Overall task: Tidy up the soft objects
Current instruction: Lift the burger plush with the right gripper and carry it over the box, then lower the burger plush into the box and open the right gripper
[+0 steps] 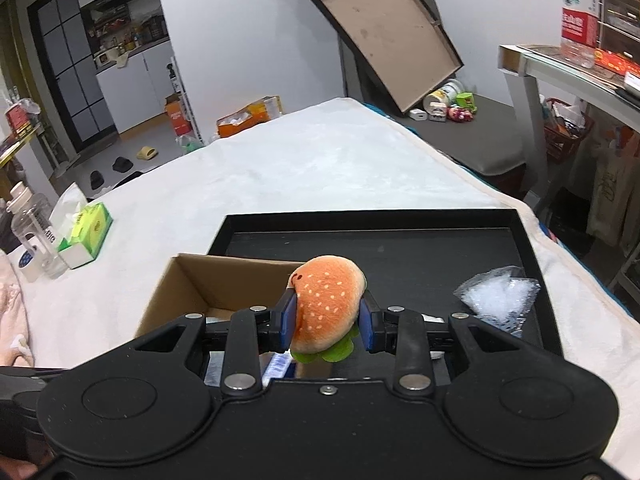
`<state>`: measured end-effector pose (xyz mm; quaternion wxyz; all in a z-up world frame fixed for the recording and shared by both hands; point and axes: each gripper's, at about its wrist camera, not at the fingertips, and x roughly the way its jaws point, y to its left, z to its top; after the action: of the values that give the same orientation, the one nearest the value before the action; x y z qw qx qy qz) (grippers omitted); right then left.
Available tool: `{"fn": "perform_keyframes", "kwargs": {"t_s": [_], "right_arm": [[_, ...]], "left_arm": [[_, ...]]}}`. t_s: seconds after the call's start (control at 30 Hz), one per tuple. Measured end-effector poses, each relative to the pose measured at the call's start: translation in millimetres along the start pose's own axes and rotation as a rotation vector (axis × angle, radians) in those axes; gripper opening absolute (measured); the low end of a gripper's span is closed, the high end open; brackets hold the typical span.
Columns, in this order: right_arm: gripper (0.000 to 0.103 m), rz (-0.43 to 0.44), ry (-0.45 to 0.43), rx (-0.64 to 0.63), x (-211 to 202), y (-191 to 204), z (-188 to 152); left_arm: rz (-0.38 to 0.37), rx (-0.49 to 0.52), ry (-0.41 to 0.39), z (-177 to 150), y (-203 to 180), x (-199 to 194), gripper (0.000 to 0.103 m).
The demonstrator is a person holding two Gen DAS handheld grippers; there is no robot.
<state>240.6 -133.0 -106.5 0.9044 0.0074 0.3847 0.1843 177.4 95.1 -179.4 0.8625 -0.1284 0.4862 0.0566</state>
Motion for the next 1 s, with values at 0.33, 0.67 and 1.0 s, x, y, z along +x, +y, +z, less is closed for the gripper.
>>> {"fn": "perform_keyframes", "kwargs": {"t_s": [0.33,0.67,1.0], "right_arm": [[0.032,0.038,0.039,-0.052,-7.7,32.6,-6.4],[0.032,0.047,0.106,-0.089,-12.0,50.9,-22.4],[0.047,0.03,0.15,-0.083,-9.1,50.8,-28.3]], "left_arm": [[-0.017,-0.038,0.003,-2.4,10.4,2.9,0.014],[-0.032,-0.038,-0.002,-4.5,13.4,2.5,0.014],[-0.055,-0.043,0.005,-3.7,15.8,0.0,0.015]]}}
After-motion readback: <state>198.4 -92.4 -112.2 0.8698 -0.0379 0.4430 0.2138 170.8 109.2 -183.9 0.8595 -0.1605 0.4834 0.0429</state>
